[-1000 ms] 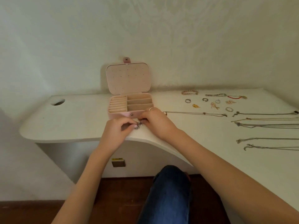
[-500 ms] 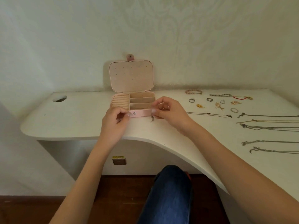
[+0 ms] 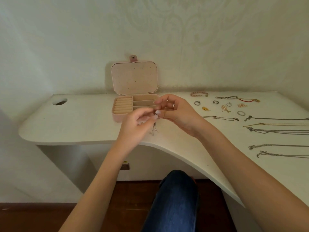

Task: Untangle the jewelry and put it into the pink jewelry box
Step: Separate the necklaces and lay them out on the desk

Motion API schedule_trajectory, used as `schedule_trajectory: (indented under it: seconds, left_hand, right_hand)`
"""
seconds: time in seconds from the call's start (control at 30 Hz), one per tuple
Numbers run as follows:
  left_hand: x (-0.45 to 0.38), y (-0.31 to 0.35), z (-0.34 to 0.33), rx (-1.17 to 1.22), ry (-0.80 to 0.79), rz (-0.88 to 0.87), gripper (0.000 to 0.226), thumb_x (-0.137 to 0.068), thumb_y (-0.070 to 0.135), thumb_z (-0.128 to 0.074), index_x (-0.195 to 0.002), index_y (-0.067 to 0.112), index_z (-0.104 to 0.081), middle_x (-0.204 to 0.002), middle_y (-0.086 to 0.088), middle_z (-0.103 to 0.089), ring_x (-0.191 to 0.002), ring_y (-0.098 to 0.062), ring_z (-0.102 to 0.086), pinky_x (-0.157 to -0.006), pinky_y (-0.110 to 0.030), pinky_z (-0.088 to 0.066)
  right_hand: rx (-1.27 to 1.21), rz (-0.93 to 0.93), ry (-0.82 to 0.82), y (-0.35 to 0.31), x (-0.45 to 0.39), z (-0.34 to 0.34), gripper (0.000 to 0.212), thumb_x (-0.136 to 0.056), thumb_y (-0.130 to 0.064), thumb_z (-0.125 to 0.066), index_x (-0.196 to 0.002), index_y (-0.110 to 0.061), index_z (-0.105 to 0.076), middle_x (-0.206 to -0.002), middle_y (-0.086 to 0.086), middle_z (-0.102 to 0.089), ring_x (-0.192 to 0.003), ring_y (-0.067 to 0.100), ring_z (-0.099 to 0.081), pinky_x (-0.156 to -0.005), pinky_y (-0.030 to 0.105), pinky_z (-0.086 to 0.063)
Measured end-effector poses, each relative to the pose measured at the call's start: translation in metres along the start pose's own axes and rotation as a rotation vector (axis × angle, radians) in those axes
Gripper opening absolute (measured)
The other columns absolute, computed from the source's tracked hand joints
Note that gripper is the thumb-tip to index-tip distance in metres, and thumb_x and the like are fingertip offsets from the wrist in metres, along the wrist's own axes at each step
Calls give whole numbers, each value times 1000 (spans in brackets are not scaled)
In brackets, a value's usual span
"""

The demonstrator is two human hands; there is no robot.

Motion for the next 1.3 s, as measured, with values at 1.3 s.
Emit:
schedule_trajectory:
  seconds: [1.3]
  left_hand:
    - [-6, -10, -16, -124, -256, 60, 12, -74, 6, -76, -75, 14, -66, -78, -1, -69, -72, -13, -62, -70, -24, -49]
  right_hand:
    - [-166, 251, 261, -67, 16, 57, 28, -90, 7, -51, -101, -17, -60, -92, 0, -49, -70, 8, -48, -60, 22, -44]
Point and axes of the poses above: each hand's wrist, its own x-axis away from the middle knuckle, its own z-axis out of the back of the hand, y = z × x, the point moved 7 cm from there along -x, towards the middle knuckle
